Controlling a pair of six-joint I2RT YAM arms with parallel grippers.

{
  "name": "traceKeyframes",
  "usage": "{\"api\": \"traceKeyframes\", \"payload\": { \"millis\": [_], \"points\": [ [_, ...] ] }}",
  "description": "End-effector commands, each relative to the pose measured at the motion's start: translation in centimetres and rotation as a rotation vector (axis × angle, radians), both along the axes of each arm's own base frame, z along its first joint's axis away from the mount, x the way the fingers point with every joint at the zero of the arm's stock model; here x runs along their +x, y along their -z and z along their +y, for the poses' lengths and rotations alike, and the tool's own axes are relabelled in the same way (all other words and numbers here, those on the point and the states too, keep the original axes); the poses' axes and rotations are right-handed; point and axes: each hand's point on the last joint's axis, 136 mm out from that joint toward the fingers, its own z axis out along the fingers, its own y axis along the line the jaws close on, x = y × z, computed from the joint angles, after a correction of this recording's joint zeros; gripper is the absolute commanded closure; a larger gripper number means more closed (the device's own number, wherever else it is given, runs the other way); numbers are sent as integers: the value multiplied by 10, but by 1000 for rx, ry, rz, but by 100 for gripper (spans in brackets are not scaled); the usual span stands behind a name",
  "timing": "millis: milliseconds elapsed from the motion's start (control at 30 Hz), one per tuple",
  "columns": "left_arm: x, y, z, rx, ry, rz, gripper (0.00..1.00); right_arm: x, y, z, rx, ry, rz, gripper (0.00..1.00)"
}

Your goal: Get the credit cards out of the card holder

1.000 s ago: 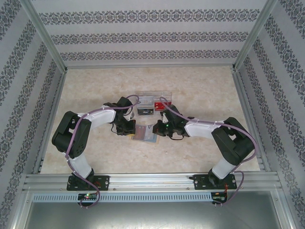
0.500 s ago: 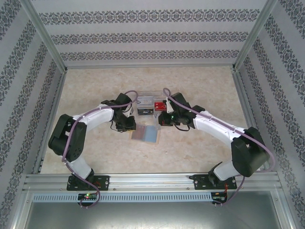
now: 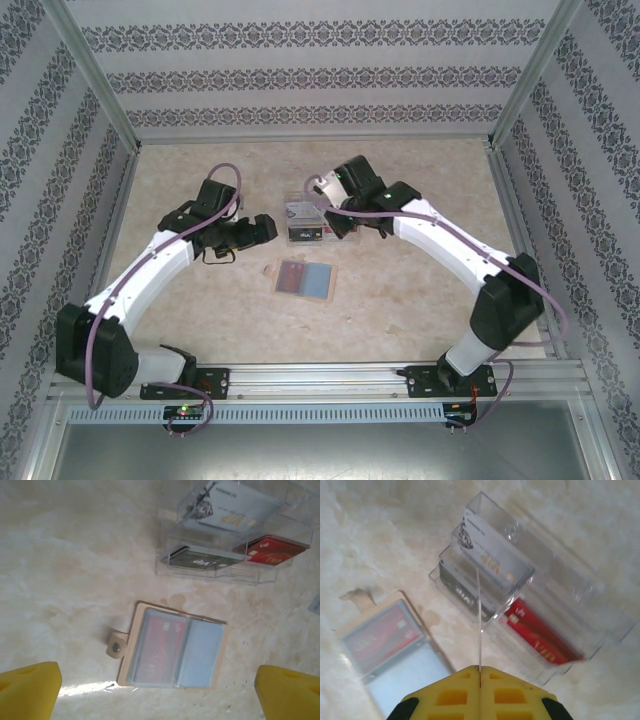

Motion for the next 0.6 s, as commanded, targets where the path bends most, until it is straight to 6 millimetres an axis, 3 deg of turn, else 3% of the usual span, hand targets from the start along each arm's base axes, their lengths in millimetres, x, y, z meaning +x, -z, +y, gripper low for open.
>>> {"api": "traceKeyframes", "payload": {
  "millis": [0,100,267,567],
  "points": [
    [-16,7,27,69,-79,33,0,7,13,0,-289,-206,-86,100],
    [-24,5,39,70,-115,26,0,19,18,12,-436,-333,-174,100],
    [-34,3,49,71,-148,23,0,36,16,36,-480,-435,-241,100],
    [-46,3,59,82,-183,27,0,51,40,47,-633,-575,-270,100]
  ]
}}
